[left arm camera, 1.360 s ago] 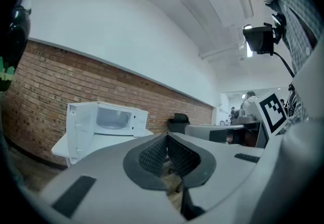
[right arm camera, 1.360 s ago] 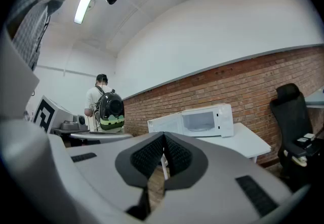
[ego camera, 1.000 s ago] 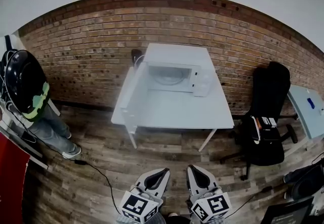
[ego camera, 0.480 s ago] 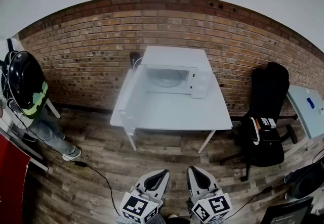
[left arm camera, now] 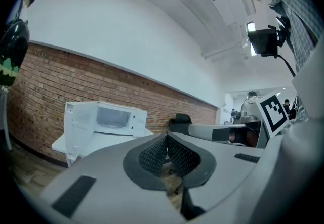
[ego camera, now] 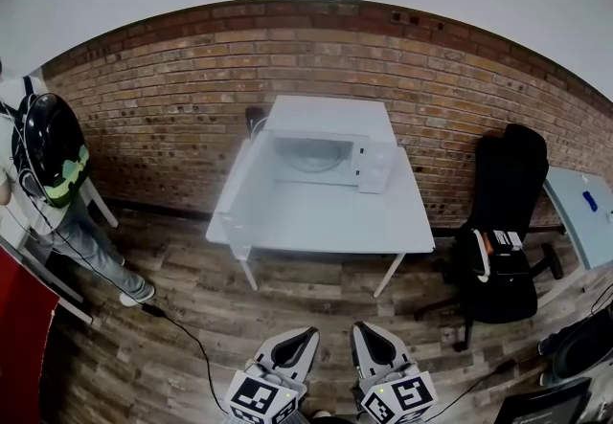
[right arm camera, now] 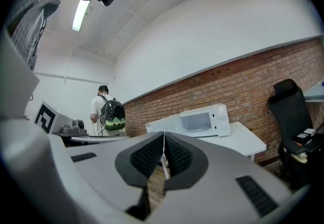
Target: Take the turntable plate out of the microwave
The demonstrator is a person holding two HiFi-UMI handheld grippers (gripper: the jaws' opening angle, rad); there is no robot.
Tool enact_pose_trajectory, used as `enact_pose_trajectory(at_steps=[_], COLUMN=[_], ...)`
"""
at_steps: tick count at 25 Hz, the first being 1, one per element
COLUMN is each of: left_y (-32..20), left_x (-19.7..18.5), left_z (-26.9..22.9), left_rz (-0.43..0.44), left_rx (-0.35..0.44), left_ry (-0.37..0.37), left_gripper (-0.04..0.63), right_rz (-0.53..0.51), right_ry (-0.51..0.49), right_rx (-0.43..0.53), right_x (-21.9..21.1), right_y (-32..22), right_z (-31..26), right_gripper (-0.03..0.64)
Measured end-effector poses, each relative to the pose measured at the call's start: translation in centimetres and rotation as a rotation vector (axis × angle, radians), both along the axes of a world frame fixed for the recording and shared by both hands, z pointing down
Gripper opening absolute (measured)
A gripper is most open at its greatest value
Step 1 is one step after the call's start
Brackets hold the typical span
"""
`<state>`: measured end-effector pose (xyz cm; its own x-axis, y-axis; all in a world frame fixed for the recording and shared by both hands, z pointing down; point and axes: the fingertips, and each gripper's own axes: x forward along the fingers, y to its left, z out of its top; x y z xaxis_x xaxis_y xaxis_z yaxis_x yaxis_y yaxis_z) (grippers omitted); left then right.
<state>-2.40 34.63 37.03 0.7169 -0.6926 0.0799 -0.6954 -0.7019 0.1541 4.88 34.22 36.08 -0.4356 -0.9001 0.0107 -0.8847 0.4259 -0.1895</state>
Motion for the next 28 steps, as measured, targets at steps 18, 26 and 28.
enact_pose_trajectory(at_steps=[18, 26, 28], left_y=[-4.1, -14.2, -16.9], left_x=[2.8, 0.0, -0.7], left_z=[1.4, 1.4, 1.1], left_rz=[0.002, -0.022, -0.020], left_rx=[-0.004, -0.001, 0.006], left_ry=[0.003, -0.003, 0.000], left_gripper=[0.009, 0.009, 0.009], right_rz=[0.077, 0.073, 0.079], right_ry=[0.005, 0.015, 0.010], right_rx=[-0.065, -0.072, -0.072], right_x=[4.4, 2.6, 2.1], right_y=[-3.2, -12.8, -15.4], right_z=[3.0, 2.9, 2.7], right_gripper=[0.018, 0.018, 0.018])
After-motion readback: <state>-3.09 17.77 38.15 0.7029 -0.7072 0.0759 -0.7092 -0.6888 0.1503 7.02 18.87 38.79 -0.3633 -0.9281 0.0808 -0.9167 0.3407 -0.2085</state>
